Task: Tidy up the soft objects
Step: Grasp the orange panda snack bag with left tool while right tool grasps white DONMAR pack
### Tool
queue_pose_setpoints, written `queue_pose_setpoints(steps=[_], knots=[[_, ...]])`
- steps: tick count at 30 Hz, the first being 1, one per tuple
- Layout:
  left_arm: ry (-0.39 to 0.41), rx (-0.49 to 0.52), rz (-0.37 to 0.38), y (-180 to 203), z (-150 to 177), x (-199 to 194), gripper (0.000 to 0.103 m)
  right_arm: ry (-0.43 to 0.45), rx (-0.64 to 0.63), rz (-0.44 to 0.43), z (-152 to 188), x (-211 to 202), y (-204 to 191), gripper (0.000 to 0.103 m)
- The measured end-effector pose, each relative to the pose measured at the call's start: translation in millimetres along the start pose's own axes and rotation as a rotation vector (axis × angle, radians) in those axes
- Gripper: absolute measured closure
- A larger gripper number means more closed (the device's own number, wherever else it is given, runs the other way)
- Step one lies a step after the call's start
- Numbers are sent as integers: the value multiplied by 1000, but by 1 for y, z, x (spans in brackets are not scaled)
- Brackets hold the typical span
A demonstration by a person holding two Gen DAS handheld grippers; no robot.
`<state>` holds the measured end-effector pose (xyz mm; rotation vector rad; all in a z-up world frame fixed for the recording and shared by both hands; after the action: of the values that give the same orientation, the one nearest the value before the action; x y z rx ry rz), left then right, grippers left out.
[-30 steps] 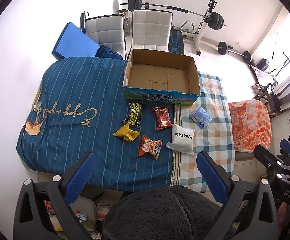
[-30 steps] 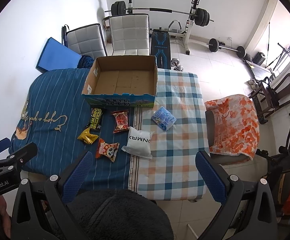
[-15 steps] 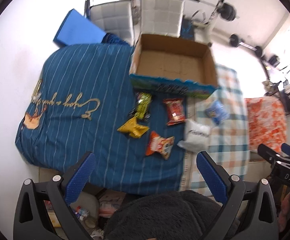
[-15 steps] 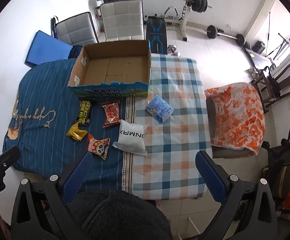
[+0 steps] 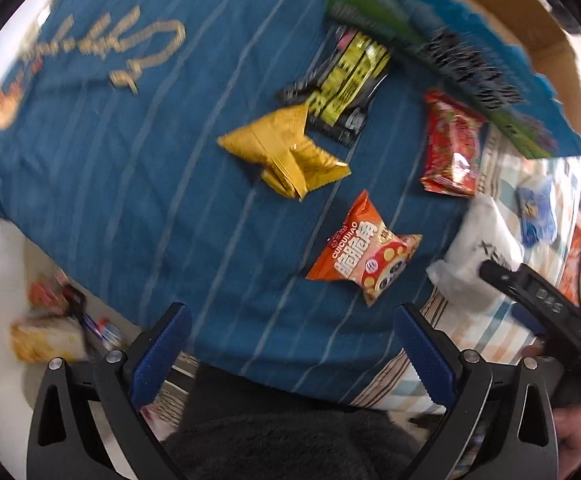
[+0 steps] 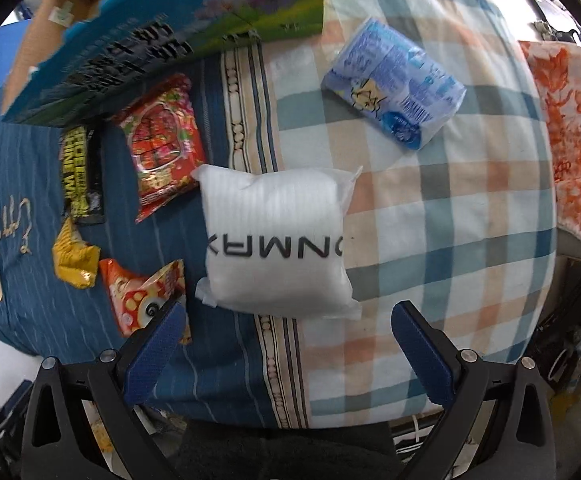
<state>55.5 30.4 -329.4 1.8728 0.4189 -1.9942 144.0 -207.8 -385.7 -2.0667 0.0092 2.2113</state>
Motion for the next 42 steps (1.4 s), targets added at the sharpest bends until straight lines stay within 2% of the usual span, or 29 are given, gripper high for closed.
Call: queue_pose_setpoints(steps=[2,4,7,11,17,18,19,22,24,25,28,31,33,35,37,42], knots=[[-50,-44,12,-1,-1,17,0,-49,44,-1,-5,29,0,0],[-104,-90,57,-1,2,31,0,-93,86,-22,-6,49,1,0],[-162,-158,121,1,5,48,0,-126,125,-63,-7,61,1,6],[-213,-234,194,7,8,60,0,-104,52,-62,-8,54,0,16],[-242,-322,256,22,-7,78,0,-102,-62,31,-4,42,20,21],[-249,-329,262,26,-11,82,4,-97,-88,55,-1,41,26,21],[-256,-336,260,29,-15,87,14,-94,-119,80,1,39,30,21],[-265,-339,235,35,-23,105,31,-92,-147,103,7,36,43,21],[-236,-290,178,39,-29,109,45,-99,-141,90,11,37,50,21],[-223,-254,154,42,-31,109,46,-99,-133,82,10,38,56,21],[-134,-59,52,59,-34,102,48,-102,-129,72,10,40,62,21],[-13,295,-98,98,-31,91,48,-96,-165,79,16,40,63,21],[33,522,-188,122,-23,90,48,-91,-185,83,22,48,61,21],[32,615,-212,135,-19,94,47,-91,-196,82,23,51,60,20],[14,602,-208,139,-20,96,47,-102,-192,72,24,53,60,19],[-80,339,11,123,-35,88,44,-114,-160,35,17,60,63,19]])
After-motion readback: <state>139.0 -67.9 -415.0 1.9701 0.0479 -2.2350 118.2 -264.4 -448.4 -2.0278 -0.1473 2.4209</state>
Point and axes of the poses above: each gripper's, at about its wrist camera, not at the fingertips, and x roughly the way its jaws point, y to its right, z to its underside, the point moved 4 cm from there along x, roughly the way its jaws point, and after that the axes turned 6 degrees about y, right-handed, at the moved point
